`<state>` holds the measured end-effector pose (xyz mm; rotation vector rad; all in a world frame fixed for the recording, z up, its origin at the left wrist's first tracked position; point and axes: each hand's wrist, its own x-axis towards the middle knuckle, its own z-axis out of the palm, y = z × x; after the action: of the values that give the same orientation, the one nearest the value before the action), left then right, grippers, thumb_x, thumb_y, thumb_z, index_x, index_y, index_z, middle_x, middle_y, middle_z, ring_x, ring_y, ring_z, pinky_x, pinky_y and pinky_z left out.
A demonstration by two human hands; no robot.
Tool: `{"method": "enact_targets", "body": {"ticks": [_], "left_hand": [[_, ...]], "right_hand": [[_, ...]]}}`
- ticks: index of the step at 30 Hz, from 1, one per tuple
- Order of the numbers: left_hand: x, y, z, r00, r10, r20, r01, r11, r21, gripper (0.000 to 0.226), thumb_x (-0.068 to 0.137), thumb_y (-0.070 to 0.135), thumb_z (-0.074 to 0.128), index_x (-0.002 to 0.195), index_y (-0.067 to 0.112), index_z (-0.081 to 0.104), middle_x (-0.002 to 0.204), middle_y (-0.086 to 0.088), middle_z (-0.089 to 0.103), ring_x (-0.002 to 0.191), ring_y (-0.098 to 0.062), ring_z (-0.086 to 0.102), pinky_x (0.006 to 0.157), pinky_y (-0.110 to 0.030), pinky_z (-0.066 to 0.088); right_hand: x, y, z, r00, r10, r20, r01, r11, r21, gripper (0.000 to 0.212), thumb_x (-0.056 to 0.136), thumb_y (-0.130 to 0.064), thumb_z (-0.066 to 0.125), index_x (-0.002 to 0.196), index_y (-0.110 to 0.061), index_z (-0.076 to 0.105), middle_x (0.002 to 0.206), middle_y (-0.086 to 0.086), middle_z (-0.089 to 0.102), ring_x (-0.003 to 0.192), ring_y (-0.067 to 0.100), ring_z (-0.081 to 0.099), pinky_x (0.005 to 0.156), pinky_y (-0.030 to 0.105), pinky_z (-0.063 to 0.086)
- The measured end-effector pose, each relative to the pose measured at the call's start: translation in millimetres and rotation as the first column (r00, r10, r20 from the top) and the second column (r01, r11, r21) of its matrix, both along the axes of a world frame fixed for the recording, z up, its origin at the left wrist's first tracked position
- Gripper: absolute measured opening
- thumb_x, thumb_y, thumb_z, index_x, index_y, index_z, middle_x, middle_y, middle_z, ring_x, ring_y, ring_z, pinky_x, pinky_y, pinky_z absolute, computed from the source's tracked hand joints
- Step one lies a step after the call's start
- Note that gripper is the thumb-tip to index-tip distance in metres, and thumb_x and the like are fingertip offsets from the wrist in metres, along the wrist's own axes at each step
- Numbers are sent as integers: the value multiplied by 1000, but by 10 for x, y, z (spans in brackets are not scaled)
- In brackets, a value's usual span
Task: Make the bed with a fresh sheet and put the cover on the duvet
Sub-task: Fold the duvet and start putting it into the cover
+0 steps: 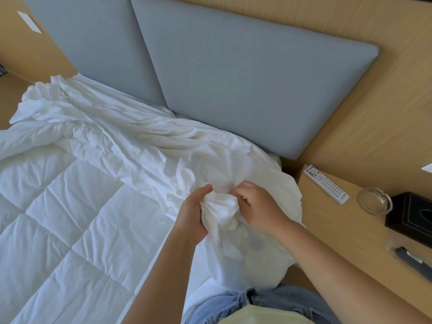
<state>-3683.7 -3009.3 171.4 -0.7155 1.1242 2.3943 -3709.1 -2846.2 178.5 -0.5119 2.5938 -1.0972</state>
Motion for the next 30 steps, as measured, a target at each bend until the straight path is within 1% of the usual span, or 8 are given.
{"method": "enact_targets", "body": {"ticks": [4, 9, 13, 16, 19, 24, 27, 30], "left_hand": [[-56, 58, 9, 999, 4, 50, 0, 997, -80, 47, 81, 37, 60, 111, 0, 63, 100, -19, 69, 91, -31, 68, 84, -40, 54], [28, 199, 47, 968, -225, 110, 230, 972, -41, 51, 73, 55, 59, 83, 8, 78, 84, -12, 73, 81, -21, 71, 68, -29, 56], [149, 68, 77, 899, -328, 290, 390, 901, -190, 32, 67, 20, 76, 96, 7, 72, 84, -13, 71, 80, -29, 69, 72, -38, 56], [151, -71, 64, 926, -252, 281, 351, 848, -396, 21, 76, 9, 69, 97, 11, 68, 79, -10, 71, 78, -28, 68, 74, -38, 56], [142, -61, 86, 984, -144, 108, 176, 887, -427, 20, 81, 6, 62, 100, 11, 66, 89, -14, 71, 80, -28, 70, 66, -36, 57], [142, -33, 23, 998, 14, 56, -7, 992, -122, 22, 69, 14, 58, 80, 2, 74, 82, -19, 69, 73, -30, 69, 62, -35, 56], [107, 90, -20, 991, 80, 109, -65, 989, -136, 27, 88, 16, 50, 97, -2, 68, 89, -20, 69, 78, -30, 70, 66, -36, 54], [91, 205, -6, 989, -26, 144, 36, 997, -68, 57, 90, 49, 47, 112, 0, 66, 101, -19, 70, 94, -29, 68, 83, -38, 51]], "right_hand": [[23, 109, -87, 981, -96, 166, 114, 989, -99, 31, 89, -31, 60, 119, -23, 55, 113, -19, 51, 105, -4, 47, 86, 8, 35], [89, 94, -175, 980, 62, 188, -47, 996, -82, 25, 94, -19, 54, 118, -21, 62, 113, -8, 60, 103, 2, 54, 85, 3, 37], [141, 94, -206, 986, 105, 127, -98, 993, -59, 36, 93, -9, 52, 127, -20, 57, 124, -4, 55, 115, 8, 49, 96, 11, 34], [220, 50, -237, 985, 143, 101, -135, 988, -77, 46, 94, -12, 54, 138, -22, 45, 133, -10, 46, 120, 1, 39, 95, -2, 22], [245, -32, -216, 989, 79, 127, -58, 986, -158, 46, 93, -22, 58, 138, -22, 45, 131, -11, 51, 118, 0, 46, 98, 7, 32], [91, -24, -157, 992, -22, 122, 32, 996, -77, 20, 93, -12, 55, 111, -10, 65, 101, 6, 63, 95, 22, 60, 85, 34, 47], [44, 21, -86, 998, -54, 35, 55, 997, -54, 20, 91, -7, 55, 102, -6, 72, 91, 13, 64, 87, 29, 60, 80, 42, 47], [142, -43, 75, 983, -26, -182, 15, 998, -62, 27, 84, -4, 53, 104, -2, 70, 83, 14, 61, 76, 31, 61, 67, 45, 52]]}}
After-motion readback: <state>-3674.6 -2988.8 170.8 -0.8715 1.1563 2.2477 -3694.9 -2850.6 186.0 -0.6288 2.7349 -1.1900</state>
